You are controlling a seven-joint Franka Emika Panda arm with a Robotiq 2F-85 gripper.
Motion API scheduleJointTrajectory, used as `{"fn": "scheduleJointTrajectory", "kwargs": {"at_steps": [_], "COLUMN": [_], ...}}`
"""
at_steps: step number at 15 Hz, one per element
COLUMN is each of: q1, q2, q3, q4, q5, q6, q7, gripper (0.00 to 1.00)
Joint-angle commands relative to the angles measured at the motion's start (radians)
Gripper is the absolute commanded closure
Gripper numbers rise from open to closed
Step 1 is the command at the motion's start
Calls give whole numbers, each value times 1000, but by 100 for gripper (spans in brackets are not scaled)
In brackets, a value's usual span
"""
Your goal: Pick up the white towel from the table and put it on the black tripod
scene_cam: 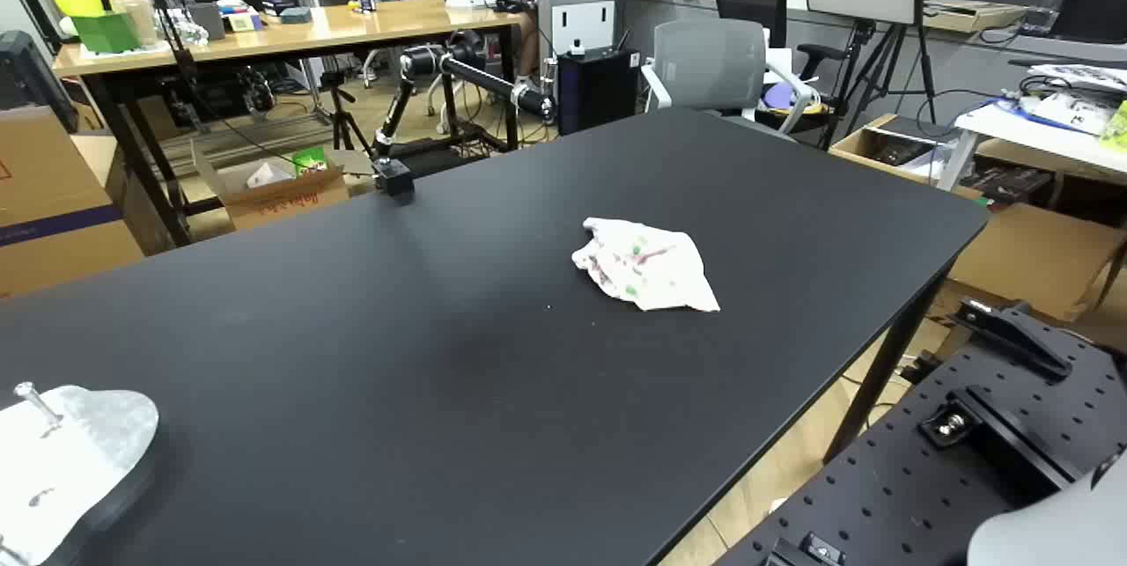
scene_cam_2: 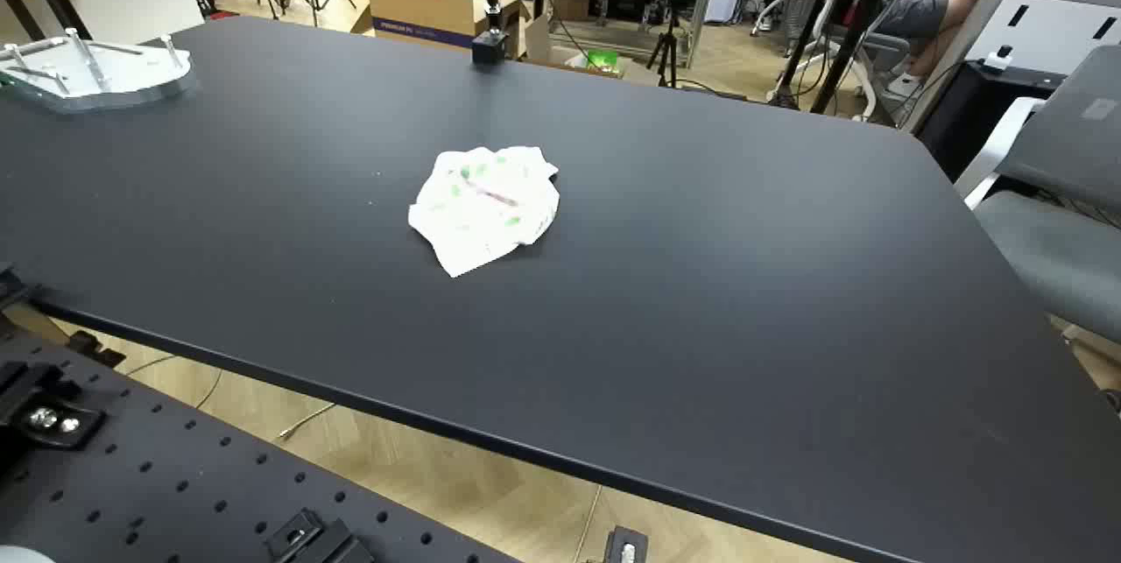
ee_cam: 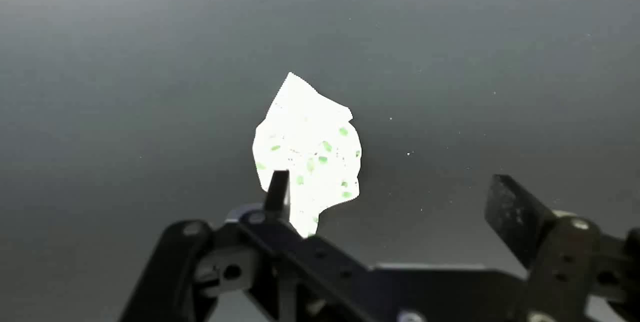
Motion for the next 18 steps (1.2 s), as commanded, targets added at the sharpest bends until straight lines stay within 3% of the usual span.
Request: {"fn": "scheduleJointTrajectory", "kwargs": {"at_steps": [1, 11, 18], "q1": [0, 1, -99], "q2": [1, 1, 59], "q3": [-1, -1, 39], "q4": [2, 2, -133], "q5": [-1, -1, -297], "q6": [-2, -2, 492], "q7": [0, 0, 37], "gripper": [0, 0, 0]}}
